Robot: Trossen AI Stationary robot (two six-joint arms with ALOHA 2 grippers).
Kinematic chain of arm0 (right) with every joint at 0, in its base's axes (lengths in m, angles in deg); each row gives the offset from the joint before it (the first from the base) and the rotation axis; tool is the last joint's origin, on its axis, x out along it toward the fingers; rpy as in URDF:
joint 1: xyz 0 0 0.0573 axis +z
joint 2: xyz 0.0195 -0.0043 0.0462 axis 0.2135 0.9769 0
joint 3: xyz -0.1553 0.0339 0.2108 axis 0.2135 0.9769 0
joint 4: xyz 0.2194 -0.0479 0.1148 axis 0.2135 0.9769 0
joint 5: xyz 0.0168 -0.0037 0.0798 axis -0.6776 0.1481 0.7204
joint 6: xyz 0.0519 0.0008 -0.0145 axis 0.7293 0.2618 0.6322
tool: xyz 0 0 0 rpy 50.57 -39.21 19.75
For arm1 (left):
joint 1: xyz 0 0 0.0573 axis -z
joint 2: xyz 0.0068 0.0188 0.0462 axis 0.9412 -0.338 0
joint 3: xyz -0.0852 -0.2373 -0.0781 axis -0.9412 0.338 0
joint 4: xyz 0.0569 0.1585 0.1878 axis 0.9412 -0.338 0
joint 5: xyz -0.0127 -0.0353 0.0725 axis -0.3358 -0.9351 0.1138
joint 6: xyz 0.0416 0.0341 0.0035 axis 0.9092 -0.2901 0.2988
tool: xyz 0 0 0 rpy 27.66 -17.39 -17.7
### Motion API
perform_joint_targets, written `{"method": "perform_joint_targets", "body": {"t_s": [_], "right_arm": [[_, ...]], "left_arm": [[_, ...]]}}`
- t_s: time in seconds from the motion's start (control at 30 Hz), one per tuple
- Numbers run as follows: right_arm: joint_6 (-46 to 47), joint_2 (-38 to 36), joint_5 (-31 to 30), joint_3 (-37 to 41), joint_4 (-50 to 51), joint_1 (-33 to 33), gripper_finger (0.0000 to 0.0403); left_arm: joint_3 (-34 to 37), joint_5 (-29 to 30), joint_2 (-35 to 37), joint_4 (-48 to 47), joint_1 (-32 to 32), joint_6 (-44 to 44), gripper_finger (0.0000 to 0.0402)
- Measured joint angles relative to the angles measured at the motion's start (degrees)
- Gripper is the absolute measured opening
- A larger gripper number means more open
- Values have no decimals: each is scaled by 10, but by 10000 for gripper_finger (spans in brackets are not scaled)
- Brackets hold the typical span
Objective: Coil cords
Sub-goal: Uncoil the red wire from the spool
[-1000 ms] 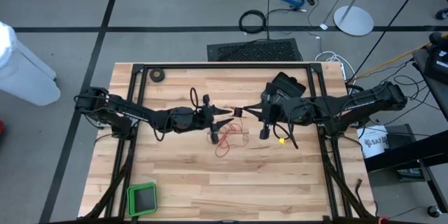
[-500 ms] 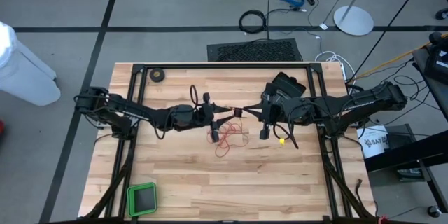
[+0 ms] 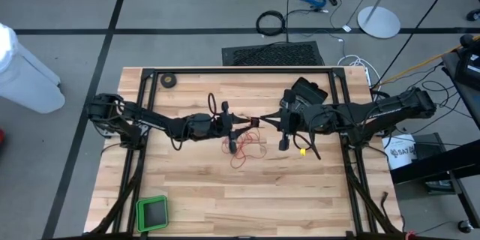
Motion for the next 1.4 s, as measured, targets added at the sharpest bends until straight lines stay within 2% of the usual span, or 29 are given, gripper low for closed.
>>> {"method": "perform_joint_targets", "body": {"t_s": [0.2, 0.27, 0.47, 0.67, 0.93, 1.13, 1.27, 1.4], "right_arm": [[-2, 0, 0, 0, 5, 0, 0], [3, 0, 0, 0, 8, 0, 0], [5, 0, 0, 0, 24, 0, 0], [5, 0, -11, 0, 58, 0, 0], [-4, 18, -99, 0, 77, 0, 0], [-64, 58, -177, 0, 60, 0, 0], [-120, 86, -236, 0, 24, -1, 0], [-187, 105, -259, 0, -40, -5, 0]], "left_arm": [[0, 3, 0, -5, 0, 0, 23], [0, 3, 0, -9, 0, 0, 8], [0, 37, 2, -34, 0, 6, 4], [0, 59, 49, -115, 1, 27, 3], [1, 60, 129, -184, 19, 41, 2], [1, 5, 149, -179, 39, 41, 1], [1, -56, 142, -158, 53, 41, 1], [1, -81, 126, -149, 63, 41, 1]]}}
